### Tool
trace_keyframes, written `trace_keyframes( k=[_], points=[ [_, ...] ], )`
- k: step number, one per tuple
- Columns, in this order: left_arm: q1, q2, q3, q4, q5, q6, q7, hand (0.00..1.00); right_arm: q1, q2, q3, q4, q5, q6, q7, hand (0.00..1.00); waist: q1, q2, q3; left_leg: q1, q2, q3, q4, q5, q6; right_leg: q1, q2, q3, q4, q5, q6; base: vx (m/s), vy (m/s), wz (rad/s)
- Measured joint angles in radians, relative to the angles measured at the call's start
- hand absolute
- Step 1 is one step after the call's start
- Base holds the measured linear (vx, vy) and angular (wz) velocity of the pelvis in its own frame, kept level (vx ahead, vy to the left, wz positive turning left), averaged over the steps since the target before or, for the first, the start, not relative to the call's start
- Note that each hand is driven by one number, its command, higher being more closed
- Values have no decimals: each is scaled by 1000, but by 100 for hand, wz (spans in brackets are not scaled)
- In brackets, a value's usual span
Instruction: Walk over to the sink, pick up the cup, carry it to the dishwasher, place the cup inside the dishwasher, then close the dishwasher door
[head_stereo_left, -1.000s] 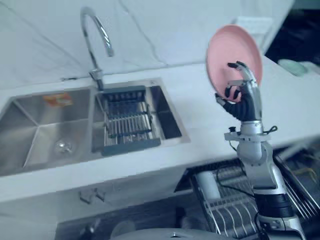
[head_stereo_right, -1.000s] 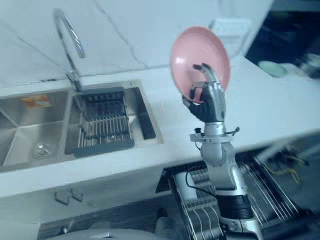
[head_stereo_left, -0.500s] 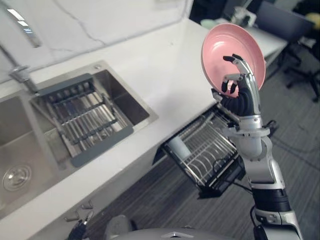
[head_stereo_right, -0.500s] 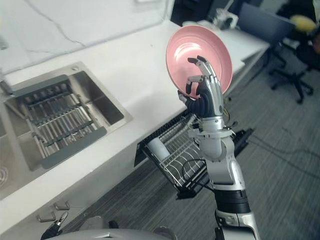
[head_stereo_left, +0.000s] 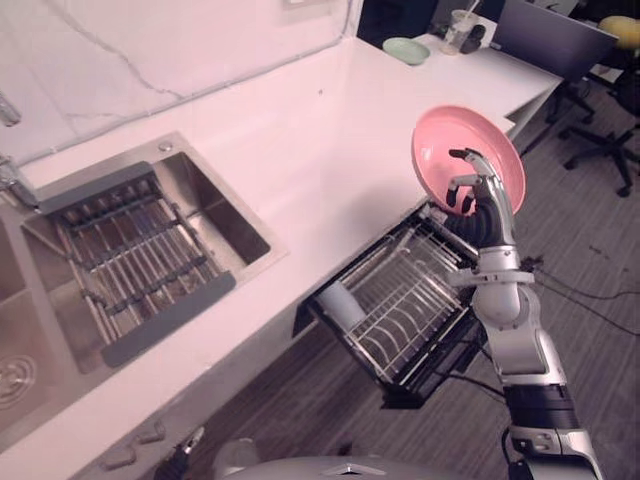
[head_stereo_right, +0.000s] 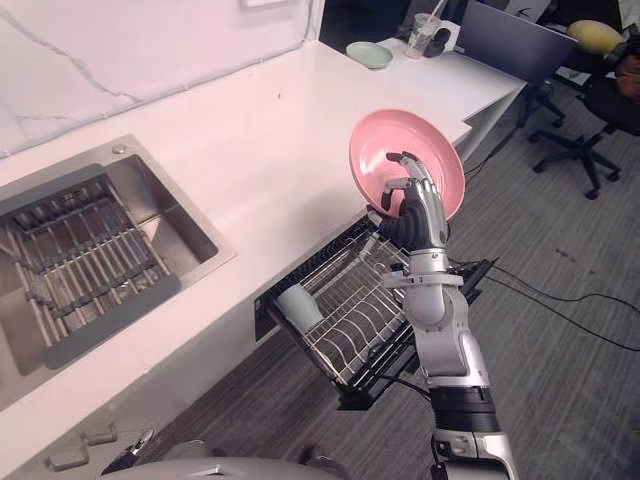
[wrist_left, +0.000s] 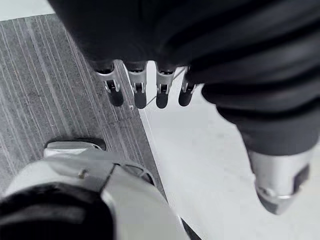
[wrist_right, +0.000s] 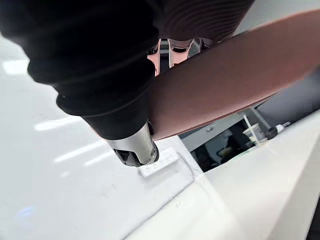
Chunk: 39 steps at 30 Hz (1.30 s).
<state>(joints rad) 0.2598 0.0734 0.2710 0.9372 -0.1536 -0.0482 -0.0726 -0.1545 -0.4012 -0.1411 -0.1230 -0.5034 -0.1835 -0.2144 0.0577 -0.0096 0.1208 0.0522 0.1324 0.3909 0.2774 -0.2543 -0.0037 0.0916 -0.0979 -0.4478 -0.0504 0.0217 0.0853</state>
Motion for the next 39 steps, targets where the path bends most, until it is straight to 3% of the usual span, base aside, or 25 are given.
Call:
trace_keyframes(
  k=[6, 14, 18, 19, 20, 21, 22, 26, 28, 32, 36, 39],
  points=[
    [-1, -20, -9, -2, 1, -23, -1, 0, -5, 4, -70, 65, 8, 57, -61, 100, -12, 32, 13, -24, 6, -8, -21, 13, -23, -36, 14, 27, -8, -4, -7, 56, -45, -11],
    [-46, -14, -59, -3, -41, -73, 1, 0, -26, 27, -66, 90, 8, 82, -144, 100, -29, 48, 71, -74, -38, -27, -16, 13, -23, -96, -23, 47, 0, 10, 6, -12, 85, -3],
    [-91, -12, -86, -2, -80, -79, 2, 0, -107, 35, -38, 142, 36, 94, -146, 100, -34, 60, 121, -134, -57, -33, 63, 13, -23, -133, -61, 60, 5, 30, 7, -11, 95, -11],
    [-117, -6, -80, -2, -85, -83, 2, 0, -125, 42, -30, 147, 37, 103, -147, 100, -32, 40, 161, -200, -56, -36, 163, -9, -23, -135, -92, 61, 14, 31, 8, -42, 138, 5],
    [-123, -3, -80, -1, -89, -86, 3, 0, -141, 46, -25, 161, 37, 104, -149, 100, -32, 42, 168, -218, -62, -41, 118, -28, -17, -147, -100, 67, 21, 32, 9, -91, 141, 4],
    [-132, 0, -91, -4, -98, -91, 3, 0, -179, 45, -19, 195, 43, 107, -160, 100, -41, 70, 178, -215, -68, -61, -58, 75, -2, -171, -90, 67, 36, 34, 19, -80, 156, -5],
    [-144, 7, -112, -6, -107, -91, 4, 0, -196, 45, -15, 227, 46, 114, -168, 100, -31, 68, 192, -216, -89, -59, -77, 91, 4, -190, -109, 76, 39, 44, 34, -37, 153, 0],
    [-164, 22, -164, -25, -162, -94, -31, 0, -241, 46, 1, 292, 68, 127, -189, 100, -24, 75, 260, -232, -98, -64, -48, 88, 12, -210, -128, 78, 74, 46, 30, 25, 79, 3],
    [-164, 21, -168, -25, -169, -99, -26, 0, -255, 37, 5, 301, 69, 128, -190, 100, -24, 80, 264, -246, -97, -65, -44, 88, 13, -222, -127, 79, 74, 45, 30, 0, 0, 0],
    [-179, 11, -218, -21, -206, -105, -5, 0, -337, -43, 57, 374, 87, 128, -189, 100, -29, 138, 303, -264, -99, -69, -35, 94, 18, -235, -132, 77, 78, 35, 33, 3, -18, 0],
    [-193, 8, -258, -12, -217, -108, 4, 0, -346, -61, 92, 475, 88, 127, -178, 100, -31, 173, 317, -270, -107, -93, -36, 100, 14, -240, -145, 57, 108, -4, 45, 9, -43, 15],
    [-197, 12, -274, -9, -238, -112, 4, 0, -350, -69, 125, 555, 121, 125, -157, 100, -29, 174, 316, -295, -122, -94, -30, 136, 14, -251, -163, 46, 110, -8, 43, 19, -29, 24]
  ],
)
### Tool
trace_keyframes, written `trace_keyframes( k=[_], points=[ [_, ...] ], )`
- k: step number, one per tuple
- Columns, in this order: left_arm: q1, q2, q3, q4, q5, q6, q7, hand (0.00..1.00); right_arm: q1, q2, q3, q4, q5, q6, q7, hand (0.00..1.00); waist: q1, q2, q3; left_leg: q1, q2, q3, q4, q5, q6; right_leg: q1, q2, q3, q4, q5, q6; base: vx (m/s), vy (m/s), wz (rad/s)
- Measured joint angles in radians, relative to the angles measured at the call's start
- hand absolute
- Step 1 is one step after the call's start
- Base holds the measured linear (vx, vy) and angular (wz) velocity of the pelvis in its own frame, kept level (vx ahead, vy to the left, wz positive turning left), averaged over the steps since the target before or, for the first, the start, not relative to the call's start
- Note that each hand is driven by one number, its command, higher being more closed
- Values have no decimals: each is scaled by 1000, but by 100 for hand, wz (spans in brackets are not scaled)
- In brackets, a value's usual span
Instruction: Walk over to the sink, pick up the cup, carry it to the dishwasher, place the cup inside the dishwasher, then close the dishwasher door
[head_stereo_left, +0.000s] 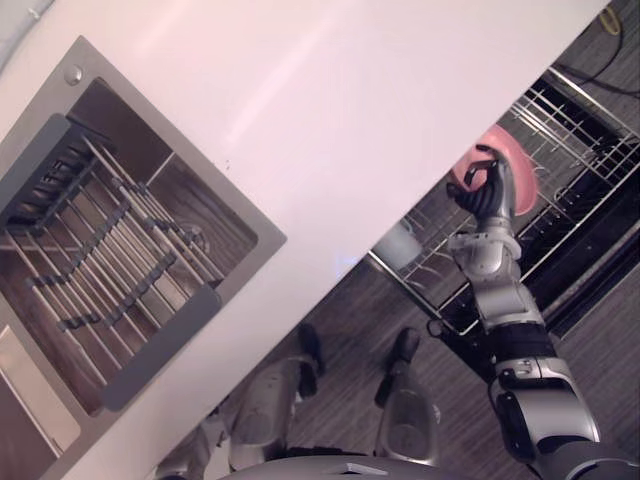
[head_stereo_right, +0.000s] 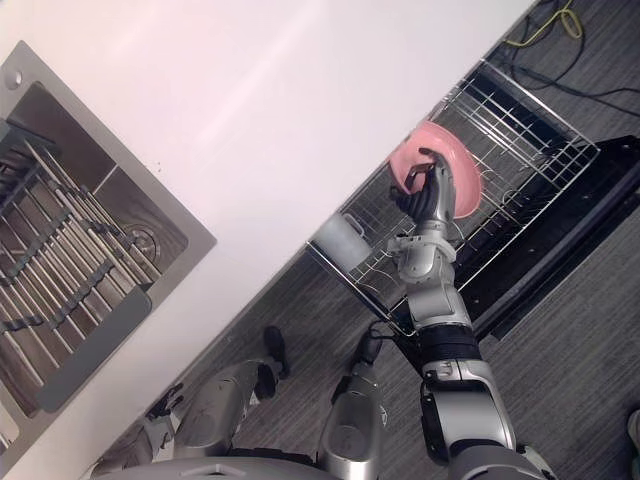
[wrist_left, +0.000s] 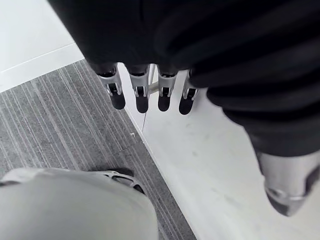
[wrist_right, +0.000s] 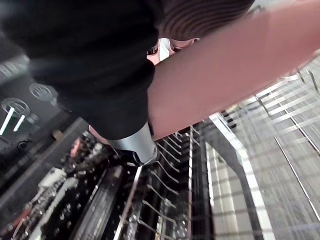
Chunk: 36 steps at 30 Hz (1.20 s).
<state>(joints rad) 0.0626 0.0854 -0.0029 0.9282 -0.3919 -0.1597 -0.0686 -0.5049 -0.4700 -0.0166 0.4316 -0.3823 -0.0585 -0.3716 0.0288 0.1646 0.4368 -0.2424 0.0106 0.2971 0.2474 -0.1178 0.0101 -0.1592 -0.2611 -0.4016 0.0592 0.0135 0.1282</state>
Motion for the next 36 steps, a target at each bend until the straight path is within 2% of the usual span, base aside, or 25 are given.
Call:
trace_keyframes(
  k=[1, 2, 3, 4, 6, 10, 11, 17, 20, 22, 23, 28, 32, 36],
  points=[
    [-7, 1, 2, 6, -10, 0, 0, 0, -4, -3, 4, 26, 6, -1, 7, 100, 5, -3, 2, -36, 3, -2, 77, 1, 0, 13, -16, -9, 0, 0, -1, 33, 6, 36],
    [-18, 2, 4, 7, -23, 2, 0, 0, -6, -4, 5, 34, 11, -3, 15, 100, 4, -11, 10, -83, -1, -2, 129, -27, -10, 21, -28, -19, 2, -2, 0, 2, 23, 45],
    [-22, 1, -1, 9, -33, -2, -1, 0, -39, -11, 13, 67, 26, -6, 21, 100, 0, -5, 8, -59, -33, -44, -112, -24, -10, 18, -32, -22, 12, -4, 2, -30, 55, 29],
    [-8, -11, -34, -2, -36, -3, -3, 0, -63, -45, 18, 92, 35, -12, 33, 100, 0, 45, 7, -25, -11, -55, -300, 249, 20, 19, -4, -24, 57, -41, 25, -36, 82, 23],
    [-16, -18, -43, -24, -38, -4, -5, 0, -73, -50, 0, 125, 44, -30, 39, 100, 8, 40, 9, -31, -36, -63, -282, 261, 17, -11, -39, -27, 118, -83, 35, -13, 111, 22],
    [-17, -18, -47, -24, -38, -4, -3, 0, -92, 2, 8, 123, 66, -59, 60, 100, 2, 40, 10, -35, -41, -62, -274, 259, 14, -6, -44, -25, 122, -99, 52, -14, 0, -4],
    [-17, -19, -49, -22, -37, -4, -3, 0, -87, 16, 16, 124, 80, -61, 69, 0, -4, 40, 9, -33, -38, -62, -274, 260, 12, -3, -40, -25, 123, -101, 55, -55, -16, -5],
    [-17, -27, -49, -14, -36, -14, 1, 0, 54, 104, 12, 132, 176, -25, 111, 0, -19, 39, 9, -9, -31, -78, -320, 284, -3, -2, -31, -24, 133, -101, 54, -56, 13, 0],
    [-17, -27, -49, -13, -36, -13, 4, 0, 110, 152, 13, 103, 186, -25, 131, 0, -21, 38, 9, 2, -31, -78, -324, 288, -3, 4, -31, -21, 137, -100, 54, -39, 20, -1],
    [-15, -27, -47, -12, -34, -12, 16, 0, 158, 173, 14, 47, 192, -26, 147, 0, -29, 29, 5, 3, -30, -78, -324, 289, -2, 5, -31, -21, 137, -99, 54, 0, 0, 0],
    [-15, -25, -46, -11, -34, -12, 21, 0, 181, 188, 18, 39, 193, -26, 152, 0, -31, 20, 1, 6, -29, -78, -324, 289, -2, 9, -30, -21, 136, -98, 54, 0, 0, 0],
    [-10, -11, -39, -5, -7, -11, 43, 0, 307, 268, 17, 13, 201, -27, 142, 0, -47, -56, -44, 46, -29, -77, -325, 282, -12, 61, -23, -23, 110, -98, 54, 38, -23, 0],
    [-8, -5, -38, 1, 6, -10, 45, 0, 342, 290, -69, -89, 276, -35, 117, 0, -56, -74, -59, 74, -26, -74, -326, 276, -9, 94, -17, -21, 92, -94, 54, 18, -18, -3],
    [12, 2, -10, 16, 5, -2, 49, 0, 366, 302, -230, -228, 344, -73, 59, 0, -69, -96, -91, 107, -20, -61, -326, 268, -6, 132, -5, -14, 67, -86, 53, 20, -18, -8]
  ],
)
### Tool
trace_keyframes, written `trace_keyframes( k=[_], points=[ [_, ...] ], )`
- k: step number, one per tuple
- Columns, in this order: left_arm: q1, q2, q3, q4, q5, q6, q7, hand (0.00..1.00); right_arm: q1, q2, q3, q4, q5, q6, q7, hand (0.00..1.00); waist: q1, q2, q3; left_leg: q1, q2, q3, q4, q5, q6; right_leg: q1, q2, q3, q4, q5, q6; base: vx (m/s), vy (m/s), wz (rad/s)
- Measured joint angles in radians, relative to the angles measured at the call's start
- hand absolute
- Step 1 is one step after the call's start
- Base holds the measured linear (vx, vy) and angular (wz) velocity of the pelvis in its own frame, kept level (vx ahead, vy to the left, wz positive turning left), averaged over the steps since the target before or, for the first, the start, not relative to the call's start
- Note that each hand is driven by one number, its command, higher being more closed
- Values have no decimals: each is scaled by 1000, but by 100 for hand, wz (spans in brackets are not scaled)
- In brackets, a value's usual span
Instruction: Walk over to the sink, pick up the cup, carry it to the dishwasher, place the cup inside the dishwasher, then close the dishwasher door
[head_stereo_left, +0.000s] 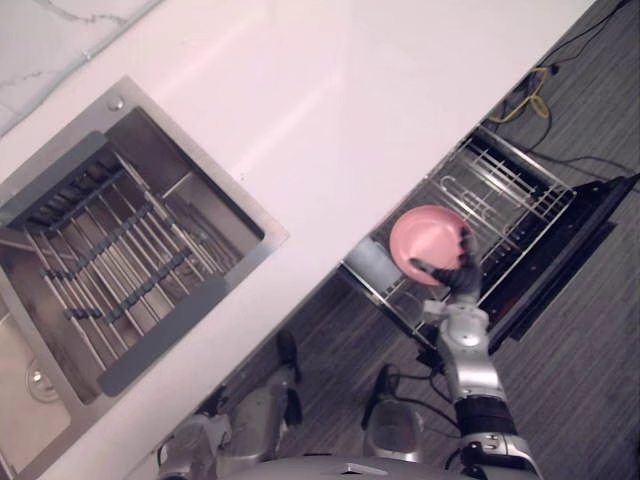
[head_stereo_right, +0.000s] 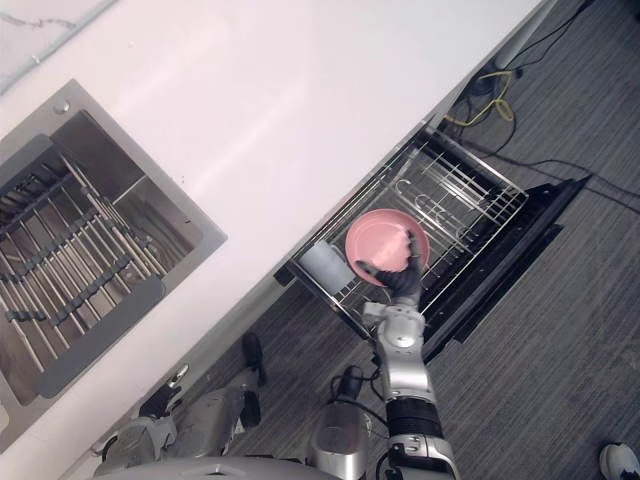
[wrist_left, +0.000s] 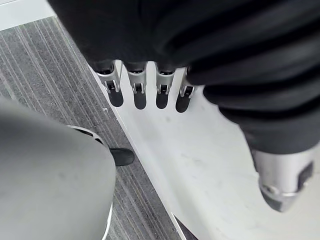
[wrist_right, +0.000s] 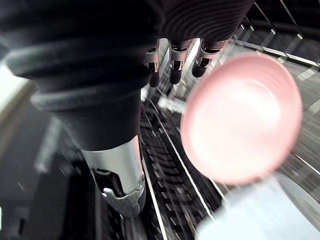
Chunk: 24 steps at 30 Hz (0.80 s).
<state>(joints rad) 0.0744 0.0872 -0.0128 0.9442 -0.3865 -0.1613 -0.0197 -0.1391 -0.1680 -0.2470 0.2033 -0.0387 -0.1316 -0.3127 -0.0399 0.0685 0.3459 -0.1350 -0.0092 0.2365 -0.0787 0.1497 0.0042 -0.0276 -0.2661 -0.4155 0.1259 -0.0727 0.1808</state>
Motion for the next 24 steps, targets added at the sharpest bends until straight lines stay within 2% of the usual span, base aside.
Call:
trace_keyframes(
  k=[1, 2, 5, 8, 9, 12, 15, 19, 20, 24],
  points=[
    [1, 0, 9, 5, 1, 0, 0, 0, 3, 0, -27, -17, 8, -4, -5, 0, 0, -3, -3, 7, 1, 3, 0, -2, -2, 7, 1, 3, -3, 1, 0, 18, -11, -17],
    [9, 1, 18, 10, 7, 0, 0, 0, 15, -1, -106, -60, 44, -27, -18, 0, -2, -13, -18, 23, 2, 11, 0, -7, -4, 21, 4, 11, -12, 4, -1, 10, -5, -15],
    [28, -4, 53, 11, 10, 3, -6, 0, 26, -1, -199, -80, 88, -51, -41, 0, -13, -27, -44, 36, 4, 13, -3, -11, -4, 35, 8, 14, -20, 4, -1, 15, -6, -8],
    [38, -11, 85, 15, 19, 4, -8, 0, 59, -1, -294, -79, 174, -60, -54, 0, -21, -35, -56, 61, 7, 16, -6, -12, -6, 61, 14, 15, -27, 6, -4, 4, -6, -4],
    [39, -14, 92, 18, 19, 4, -8, 0, 68, -1, -315, -74, 201, -59, -68, 100, -22, -34, -57, 69, 8, 18, -7, -13, -7, 68, 15, 17, -28, 6, -5, -23, -2, -8],
    [53, -19, 103, 18, 37, 3, -7, 0, 98, -1, -379, -46, 310, -49, -83, 100, -26, -31, -80, 77, 15, 29, -7, -13, -7, 68, 22, 22, -34, 9, -14, -29, 0, -11],
    [60, -28, 127, 18, 51, 2, -5, 0, 106, 0, -433, 66, 449, -39, -84, 100, -28, -29, -89, 81, 21, 38, -7, -16, -10, 67, 28, 28, -40, 8, -24, -33, 3, -11],
    [61, -29, 125, 16, 70, 2, 0, 0, 124, 9, -440, 171, 611, -25, -50, 100, -36, -12, -82, 43, 27, 39, -7, -15, -13, 19, 27, 38, -28, 8, -29, -7, 4, -2],
    [61, -28, 125, 12, 70, 3, 0, 0, 114, 9, -439, 185, 633, -22, -37, 100, -36, -1, -79, 30, 28, 40, -7, -12, -14, 2, 27, 46, -22, 10, -31, -17, 15, -12],
    [43, -25, 113, -12, 62, 4, 15, 0, 29, 5, -417, 293, 720, -18, 9, 100, -40, 25, -1, -31, 29, 41, -7, 15, 2, -68, 24, 57, 9, 20, -35, -2, 8, 1]
  ],
)
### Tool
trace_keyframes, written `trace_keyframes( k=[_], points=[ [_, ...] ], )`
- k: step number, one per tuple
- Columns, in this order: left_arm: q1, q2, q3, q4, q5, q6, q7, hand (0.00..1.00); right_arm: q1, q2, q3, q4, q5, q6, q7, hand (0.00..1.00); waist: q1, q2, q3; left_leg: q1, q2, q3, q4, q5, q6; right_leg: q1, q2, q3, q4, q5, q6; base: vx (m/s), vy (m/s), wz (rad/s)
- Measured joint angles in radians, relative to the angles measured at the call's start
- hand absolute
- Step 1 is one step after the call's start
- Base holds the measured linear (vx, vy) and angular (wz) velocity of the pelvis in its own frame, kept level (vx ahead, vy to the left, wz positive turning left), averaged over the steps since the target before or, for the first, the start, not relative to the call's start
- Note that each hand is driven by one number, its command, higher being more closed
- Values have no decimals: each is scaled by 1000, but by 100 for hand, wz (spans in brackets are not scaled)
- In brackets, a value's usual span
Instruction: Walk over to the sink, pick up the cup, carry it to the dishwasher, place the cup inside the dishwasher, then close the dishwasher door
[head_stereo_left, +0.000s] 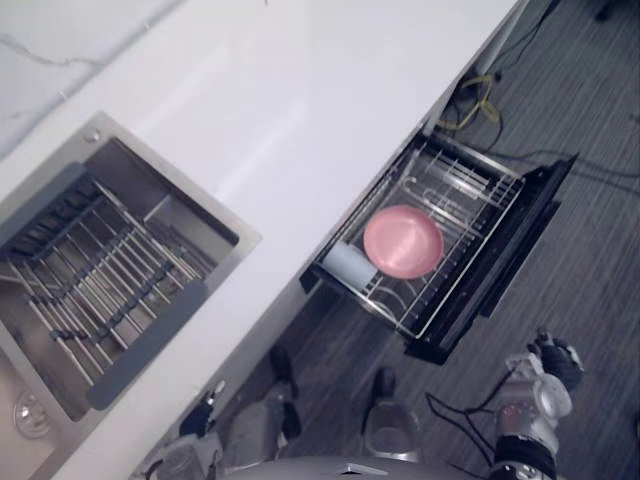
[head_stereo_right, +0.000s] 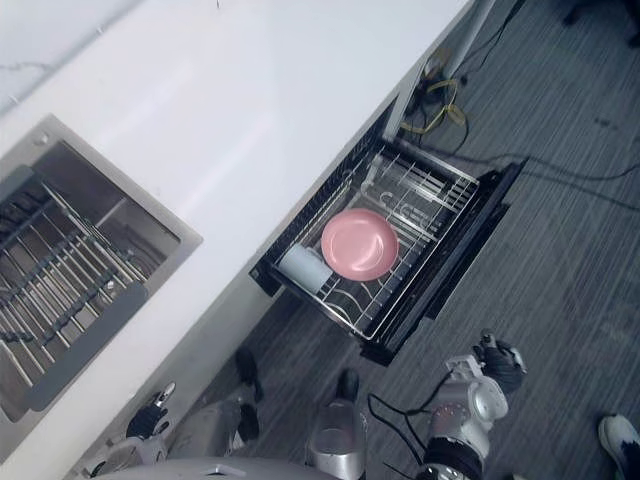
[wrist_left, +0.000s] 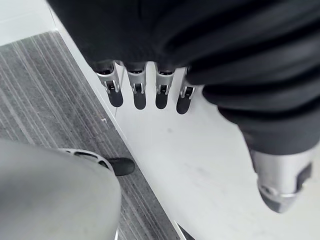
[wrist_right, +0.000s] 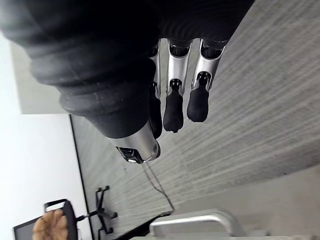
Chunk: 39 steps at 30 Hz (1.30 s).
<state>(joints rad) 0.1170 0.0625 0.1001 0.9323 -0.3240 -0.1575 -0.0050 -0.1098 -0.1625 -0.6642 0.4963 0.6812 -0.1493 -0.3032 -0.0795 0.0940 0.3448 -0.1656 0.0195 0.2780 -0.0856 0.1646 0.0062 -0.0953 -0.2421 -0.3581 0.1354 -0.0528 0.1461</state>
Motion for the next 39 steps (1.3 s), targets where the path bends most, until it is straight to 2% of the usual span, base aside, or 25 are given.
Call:
trace_keyframes(
  k=[4, 6, 7, 8, 10, 14, 15, 16, 17, 19, 20, 22, 24, 27, 28, 30, 31, 32, 35, 38, 39],
  points=[
    [-12, 5, -39, -36, -27, 5, 1, 0, -96, -54, 50, 50, 40, 2, 30, 100, 21, 28, 56, -42, -4, -4, 0, 7, 3, -49, -6, 6, 14, 7, 7, 6, 4, 2],
    [-12, 6, -65, -52, -28, 7, 0, 0, -189, -134, 74, 96, 41, 5, 41, 100, 26, 57, 83, -60, -13, -18, 0, 11, 7, -55, -15, -11, 18, 7, 9, 39, 23, 20],
    [-12, 6, -67, -54, -29, 8, -1, 0, -210, -162, 73, 107, 41, 5, 41, 100, 28, 62, 86, -64, -15, -24, 0, 11, 7, -59, -17, -13, 20, 6, 10, 56, 29, 24],
    [-13, 6, -79, -62, -30, 8, -5, 0, -272, -256, 91, 157, 40, 10, 44, 100, 34, 71, 90, -79, -23, -35, 1, 15, 8, -76, -27, -21, 36, -1, 17, 54, 23, 17],
    [-14, 6, -97, -69, -41, 8, -10, 0, -325, -341, 115, 222, 39, 26, 47, 100, 34, 82, 95, -89, -29, -56, 5, 21, 6, -82, -36, -36, 54, -10, 19, 56, 11, 25],
    [-14, 5, -120, -81, -50, 17, -27, 0, -437, -463, 157, 367, 39, 66, 66, 100, 34, 101, 98, -96, -45, -133, 6, 40, -7, -83, -58, -79, 110, -43, 17, 29, -12, 38],
    [-14, 5, -140, -83, -62, 19, -34, 0, -488, -498, 176, 415, 39, 71, 65, 100, 34, 116, 99, -96, -49, -152, 6, 45, -4, -84, -69, -96, 138, -57, 18, -46, -10, 47],
    [-14, -2, -148, -88, -68, 21, -45, 0, -547, -547, 213, 461, 33, 92, 65, 100, 34, 142, 100, -98, -54, -178, 3, 49, -4, -84, -78, -116, 170, -76, 11, -63, -7, 41],
    [-14, -3, -149, -88, -68, 21, -46, 0, -553, -554, 221, 467, 29, 93, 65, 100, 34, 145, 100, -99, -55, -182, 2, 47, -6, -84, -79, -121, 174, -78, 12, -100, -6, 44],
    [-9, -17, -159, -88, -68, 22, -56, 0, -651, -625, 325, 513, -49, 133, 77, 100, 43, 197, 86, -110, -59, -209, 0, 39, -13, -90, -90, -150, 205, -93, 13, -116, -10, 33],
    [-3, -17, -159, -88, -68, 22, -59, 0, -671, -630, 356, 514, -73, 144, 84, 100, 48, 202, 82, -112, -59, -213, 0, 33, -20, -93, -90, -151, 207, -93, 12, -112, -44, 14],
    [18, -18, -159, -87, -68, 27, -73, 0, -742, -632, 437, 518, -148, 179, 153, 100, 61, 216, 72, -112, -56, -217, 0, 31, -24, -94, -94, -164, 232, -99, 14, -72, -81, 14],
    [25, -18, -159, -87, -68, 28, -80, 0, -788, -635, 481, 521, -199, 184, 201, 100, 65, 220, 68, -113, -59, -223, 0, 52, -29, -93, -110, -182, 270, -123, 15, -12, -90, 36],
    [28, -18, -159, -86, -68, 28, -100, 0, -836, -640, 509, 530, -284, 185, 281, 100, 77, 221, 68, -115, -77, -238, 1, 80, -13, -95, -145, -208, 335, -168, 20, 20, -91, 41],
    [28, -18, -158, -86, -68, 28, -111, 0, -857, -639, 533, 537, -318, 181, 320, 0, 89, 221, 67, -115, -85, -251, 6, 92, -6, -92, -159, -222, 356, -185, 19, 46, -112, 35],
    [29, -18, -157, -87, -67, 25, -114, 0, -871, -636, 544, 541, -356, 172, 352, 0, 99, 221, 67, -115, -93, -256, 6, 109, -18, -78, -169, -238, 369, -199, 20, 35, -112, 37],
    [31, -19, -157, -87, -67, 24, -115, 0, -871, -645, 534, 553, -368, 170, 346, 0, 100, 221, 67, -115, -94, -256, 6, 117, -27, -72, -171, -246, 370, -200, 19, 0, -124, 33],
    [35, -20, -151, -83, -67, 22, -130, 0, -871, -670, 544, 563, -380, 161, 381, 0, 100, 221, 67, -115, -94, -256, 6, 134, -40, -63, -170, -256, 365, -201, 16, -18, -100, 16],
    [35, -23, -142, -78, -68, 21, -148, 0, -869, -669, 542, 565, -400, 147, 402, 0, 100, 221, 67, -111, -91, -255, 6, 157, -65, -53, -164, -259, 357, -200, 13, -58, -100, 3],
    [37, -23, -138, -37, -85, 34, -198, 0, -769, -644, 516, 546, -394, 84, 454, 0, 99, 218, 59, -91, -61, -254, 5, 158, -66, -3, -120, -291, 292, -180, 5, -82, -98, 1],
    [40, -23, -134, -14, -105, 42, -222, 0, -699, -616, 485, 518, -393, 53, 479, 0, 101, 206, 41, -93, -51, -253, 5, 156, -68, 6, -103, -298, 271, -173, 3, -54, -79, 6]
  ],
)
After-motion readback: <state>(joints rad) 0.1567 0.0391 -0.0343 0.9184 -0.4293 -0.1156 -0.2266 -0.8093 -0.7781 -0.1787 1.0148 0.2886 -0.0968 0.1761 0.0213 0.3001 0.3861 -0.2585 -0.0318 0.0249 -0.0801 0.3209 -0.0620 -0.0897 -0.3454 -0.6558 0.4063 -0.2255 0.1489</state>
